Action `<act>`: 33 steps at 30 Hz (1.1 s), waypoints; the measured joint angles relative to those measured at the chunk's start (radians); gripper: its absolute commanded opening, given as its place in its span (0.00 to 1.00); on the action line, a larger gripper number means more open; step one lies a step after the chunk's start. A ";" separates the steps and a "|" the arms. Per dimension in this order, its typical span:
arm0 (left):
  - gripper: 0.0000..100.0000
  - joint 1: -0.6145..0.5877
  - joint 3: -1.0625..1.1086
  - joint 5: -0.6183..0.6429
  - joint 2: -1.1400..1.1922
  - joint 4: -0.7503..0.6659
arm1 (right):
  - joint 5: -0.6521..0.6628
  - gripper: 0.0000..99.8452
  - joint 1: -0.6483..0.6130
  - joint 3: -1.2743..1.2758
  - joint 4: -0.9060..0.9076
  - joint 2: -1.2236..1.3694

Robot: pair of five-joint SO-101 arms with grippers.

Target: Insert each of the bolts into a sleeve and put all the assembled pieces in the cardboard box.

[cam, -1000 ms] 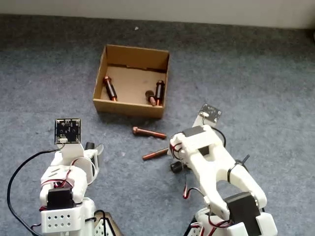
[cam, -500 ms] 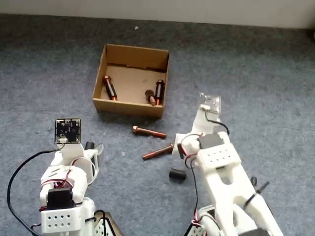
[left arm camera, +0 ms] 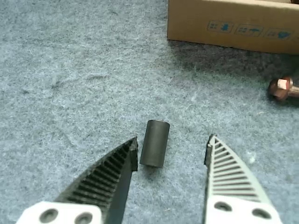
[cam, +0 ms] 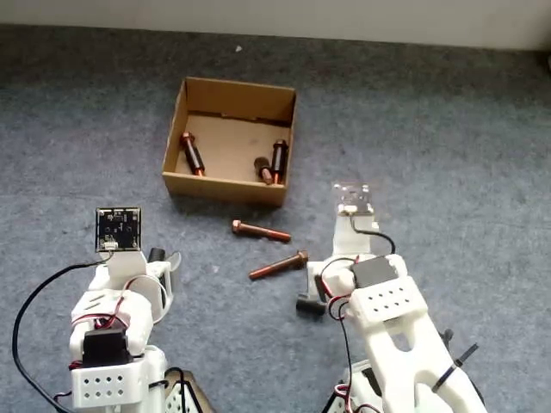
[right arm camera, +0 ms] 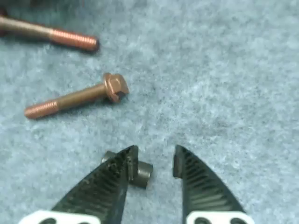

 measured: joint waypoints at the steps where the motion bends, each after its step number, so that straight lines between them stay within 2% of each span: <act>1: 0.25 0.000 0.000 0.000 0.000 0.000 | 0.028 0.23 -0.005 -0.015 0.032 0.000; 3: 0.25 0.000 0.000 0.000 0.000 0.000 | 0.095 0.23 -0.012 -0.046 0.104 0.000; 8: 0.25 0.000 0.000 0.000 0.000 0.000 | 0.367 0.23 -0.048 -0.086 0.218 0.000; 13: 0.25 0.000 0.000 0.000 0.000 0.000 | 0.491 0.23 -0.163 -0.086 0.229 0.000; 20: 0.25 0.000 0.000 0.000 0.000 0.000 | 0.539 0.22 -0.250 -0.091 0.193 0.018; 29: 0.25 0.000 0.000 0.000 0.000 -0.009 | 0.539 0.22 -0.262 -0.163 0.127 0.359; 31: 0.25 0.000 0.000 0.000 0.000 -0.012 | 0.539 0.20 -0.262 -0.169 0.106 0.404; 33: 0.25 0.000 0.000 0.000 0.000 -0.012 | 0.539 0.13 -0.262 -0.169 0.087 0.431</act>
